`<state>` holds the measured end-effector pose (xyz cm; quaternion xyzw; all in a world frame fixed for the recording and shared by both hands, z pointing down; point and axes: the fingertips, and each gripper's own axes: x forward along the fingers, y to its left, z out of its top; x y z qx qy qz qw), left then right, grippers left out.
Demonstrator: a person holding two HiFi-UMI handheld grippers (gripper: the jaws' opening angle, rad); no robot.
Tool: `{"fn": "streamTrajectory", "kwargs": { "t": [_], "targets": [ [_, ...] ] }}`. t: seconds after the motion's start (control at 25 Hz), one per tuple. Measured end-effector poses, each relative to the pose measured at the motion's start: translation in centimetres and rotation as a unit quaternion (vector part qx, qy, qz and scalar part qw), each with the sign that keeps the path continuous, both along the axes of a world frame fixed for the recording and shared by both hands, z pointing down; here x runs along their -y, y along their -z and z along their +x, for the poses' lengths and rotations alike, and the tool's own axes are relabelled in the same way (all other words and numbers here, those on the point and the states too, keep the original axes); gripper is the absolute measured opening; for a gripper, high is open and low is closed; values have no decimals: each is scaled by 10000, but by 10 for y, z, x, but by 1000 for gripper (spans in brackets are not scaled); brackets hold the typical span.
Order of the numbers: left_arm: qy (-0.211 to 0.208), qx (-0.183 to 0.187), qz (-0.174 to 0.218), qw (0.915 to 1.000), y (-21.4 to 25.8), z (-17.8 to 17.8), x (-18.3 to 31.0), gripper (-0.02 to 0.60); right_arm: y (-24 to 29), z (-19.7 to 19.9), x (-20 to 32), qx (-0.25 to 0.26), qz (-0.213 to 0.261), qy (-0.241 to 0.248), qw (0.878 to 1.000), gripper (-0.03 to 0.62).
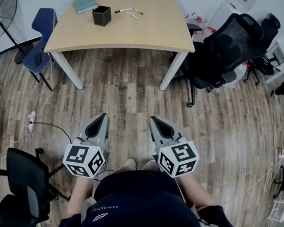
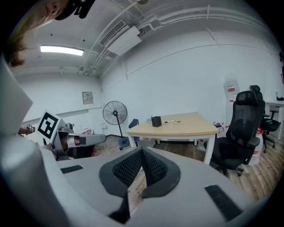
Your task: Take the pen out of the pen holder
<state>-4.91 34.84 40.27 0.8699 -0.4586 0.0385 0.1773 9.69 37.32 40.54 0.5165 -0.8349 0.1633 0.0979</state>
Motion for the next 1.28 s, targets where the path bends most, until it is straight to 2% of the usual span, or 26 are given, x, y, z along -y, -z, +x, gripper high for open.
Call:
{"fn": "streamTrajectory", "kwargs": {
  "t": [0.28,0.8,1.0,1.28],
  "targets": [
    [-14,39,16,10000,-1,-10,-3,6,-2,-10,0,135,-54,68,9999,2],
    [35,95,-237,9997,-15,-11,14,6,-22,-13,18,178,-436,217,9987,3],
    [161,92,-311,9993,-20,-19,47,6,-29,-22,52,190,-479,420,9978,3],
    [422,347,-274,9981,-19,-34,107,5,-35,-39,129,250,-510,709,9959,3]
  ]
}}
